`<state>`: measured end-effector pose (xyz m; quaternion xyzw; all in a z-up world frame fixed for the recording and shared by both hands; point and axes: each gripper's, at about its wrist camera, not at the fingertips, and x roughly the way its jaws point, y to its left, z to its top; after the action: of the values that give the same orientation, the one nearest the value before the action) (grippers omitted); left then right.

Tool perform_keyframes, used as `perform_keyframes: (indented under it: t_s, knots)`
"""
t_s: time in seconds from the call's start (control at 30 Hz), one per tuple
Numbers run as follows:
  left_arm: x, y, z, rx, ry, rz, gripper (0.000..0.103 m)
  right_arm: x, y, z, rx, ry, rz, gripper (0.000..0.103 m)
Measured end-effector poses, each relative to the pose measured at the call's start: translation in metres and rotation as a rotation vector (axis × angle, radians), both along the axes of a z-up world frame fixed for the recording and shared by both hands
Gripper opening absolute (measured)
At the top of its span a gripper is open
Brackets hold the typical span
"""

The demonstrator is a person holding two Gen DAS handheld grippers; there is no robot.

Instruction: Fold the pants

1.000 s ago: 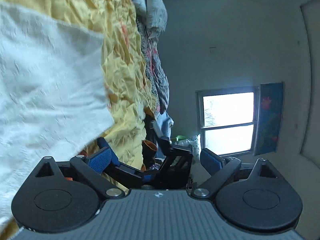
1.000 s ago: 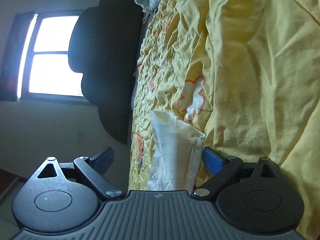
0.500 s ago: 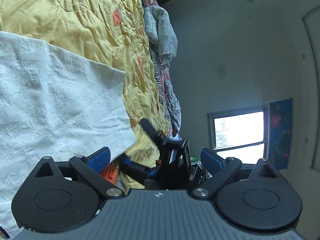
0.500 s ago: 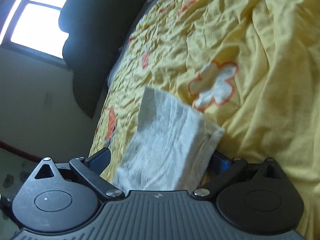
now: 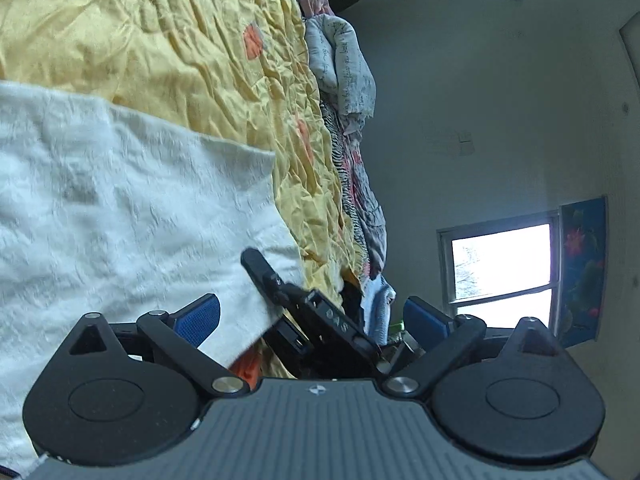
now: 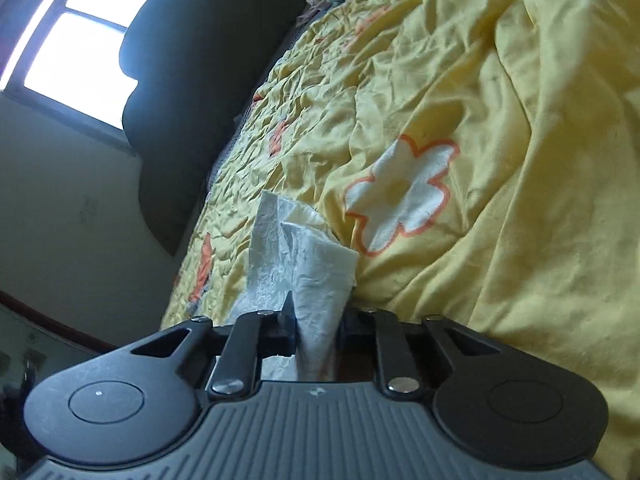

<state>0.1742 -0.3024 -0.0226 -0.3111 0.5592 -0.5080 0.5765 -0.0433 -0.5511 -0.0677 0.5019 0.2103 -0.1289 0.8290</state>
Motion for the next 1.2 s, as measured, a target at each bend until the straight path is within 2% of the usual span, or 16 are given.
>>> perform_keyframes:
  t_s: [0.07, 0.1, 0.17, 0.23, 0.3, 0.37, 0.4, 0.47, 0.6, 0.63, 0.73, 0.8, 0.87, 1.03, 1.2]
  knots:
    - [0.004, -0.002, 0.005, 0.004, -0.019, 0.024, 0.098, 0.003, 0.017, 0.024, -0.197, 0.028, 0.044, 0.016]
    - [0.007, -0.003, 0.008, 0.009, -0.029, 0.036, 0.098, 0.005, 0.031, 0.038, -0.335, 0.049, 0.08, 0.016]
    - [0.012, -0.008, 0.014, 0.033, -0.058, 0.046, 0.098, 0.012, 0.067, 0.064, -0.658, 0.104, 0.178, 0.016]
    - [0.018, -0.017, 0.021, 0.042, -0.087, 0.035, 0.098, 0.021, 0.109, 0.073, -0.969, 0.166, 0.28, 0.016]
    - [0.022, -0.029, 0.032, 0.027, -0.103, 0.013, 0.098, 0.025, 0.136, 0.07, -1.135, 0.188, 0.371, 0.016]
    - [0.023, -0.039, 0.041, -0.003, -0.116, -0.026, 0.099, 0.03, 0.155, 0.066, -1.238, 0.201, 0.43, 0.016]
    - [0.021, -0.045, 0.045, -0.003, -0.12, -0.051, 0.102, 0.03, 0.161, 0.064, -1.268, 0.203, 0.443, 0.016]
    - [0.017, -0.055, 0.047, 0.055, -0.153, -0.083, 0.102, 0.03, 0.173, 0.06, -1.332, 0.211, 0.455, 0.016]
    - [0.009, -0.069, 0.026, 0.295, -0.238, -0.086, 0.097, 0.023, 0.197, 0.059, -1.441, 0.192, 0.48, 0.016]
    - [0.008, -0.068, 0.02, 0.326, -0.242, -0.077, 0.095, 0.021, 0.203, 0.059, -1.462, 0.184, 0.486, 0.016]
    - [0.015, -0.059, 0.004, 0.377, -0.196, -0.033, 0.072, 0.019, 0.209, 0.057, -1.461, 0.183, 0.507, 0.016]
    - [0.02, -0.051, 0.0, 0.418, -0.191, 0.005, 0.029, 0.018, 0.211, 0.056, -1.463, 0.184, 0.514, 0.016]
    - [0.024, -0.039, 0.001, 0.444, -0.194, 0.043, 0.007, 0.016, 0.215, 0.059, -1.469, 0.173, 0.521, 0.016]
    - [0.016, 0.015, 0.027, 0.413, -0.258, 0.105, 0.007, 0.006, 0.247, 0.075, -1.473, 0.076, 0.583, 0.016]
    - [0.008, 0.096, 0.057, 0.449, -0.341, 0.19, 0.007, 0.004, 0.296, 0.093, -1.404, -0.069, 0.707, 0.016]
